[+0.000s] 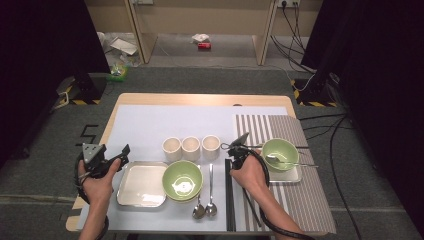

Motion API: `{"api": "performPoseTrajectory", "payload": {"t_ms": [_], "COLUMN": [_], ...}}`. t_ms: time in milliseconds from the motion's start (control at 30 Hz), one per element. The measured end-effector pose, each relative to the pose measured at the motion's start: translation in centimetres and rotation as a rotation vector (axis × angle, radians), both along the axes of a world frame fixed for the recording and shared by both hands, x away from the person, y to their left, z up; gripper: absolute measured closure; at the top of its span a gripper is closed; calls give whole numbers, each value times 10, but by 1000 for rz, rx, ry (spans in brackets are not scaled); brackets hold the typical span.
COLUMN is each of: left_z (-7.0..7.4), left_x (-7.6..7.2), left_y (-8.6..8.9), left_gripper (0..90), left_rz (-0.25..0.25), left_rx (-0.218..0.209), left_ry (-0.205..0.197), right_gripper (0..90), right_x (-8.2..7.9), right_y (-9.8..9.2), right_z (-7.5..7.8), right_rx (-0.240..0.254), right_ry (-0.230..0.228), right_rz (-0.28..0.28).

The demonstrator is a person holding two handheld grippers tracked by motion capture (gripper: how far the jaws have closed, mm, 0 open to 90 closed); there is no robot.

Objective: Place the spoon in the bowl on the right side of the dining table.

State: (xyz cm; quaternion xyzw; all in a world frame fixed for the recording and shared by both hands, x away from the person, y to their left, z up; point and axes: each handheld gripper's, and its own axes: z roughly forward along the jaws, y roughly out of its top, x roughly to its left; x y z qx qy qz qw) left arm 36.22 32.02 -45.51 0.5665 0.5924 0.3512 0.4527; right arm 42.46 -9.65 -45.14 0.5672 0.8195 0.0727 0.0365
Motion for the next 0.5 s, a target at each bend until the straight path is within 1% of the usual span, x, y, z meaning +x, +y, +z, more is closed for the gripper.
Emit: {"api": "performPoseTrajectory", "payload": {"t_ms": [33, 133, 200, 233, 267, 300, 333, 367, 433, 500], "left_z": [0, 0, 0, 0, 0, 0, 0, 0, 0, 0], "left_x": [0, 0, 0, 0, 0, 0, 0, 0, 0, 0], "left_y": [0, 0, 0, 0, 0, 0, 0, 0, -1, -1], "left_gripper": [124, 124, 124, 124, 124, 125, 125, 125, 125, 125], "left_rz": [-1, -1, 0, 1, 1, 1, -1, 0, -2, -2], "left_rx": [1, 1, 1, -1, -2, -2, -1, 0, 1, 2], "left_ry": [0, -1, 0, 0, 1, 1, 2, 2, 1, 1], "right_gripper": [844, 860, 863, 864, 864, 865, 865, 865, 865, 864], "right_x": [0, 1, 2, 3, 3, 4, 5, 5, 8, 11], "right_y": [-1, -2, -4, -6, -7, -9, -11, -11, -16, -19], "right_z": [0, 0, 0, 0, 0, 1, 2, 2, 3, 3], "right_rx": [12, 13, 32, 35, 34, 36, 35, 35, 34, 17], "right_ry": [4, 9, 15, 11, 12, 5, 2, 2, -8, -12], "right_rz": [-3, -14, -29, -22, -42, -43, -61, -61, -80, -80]}}
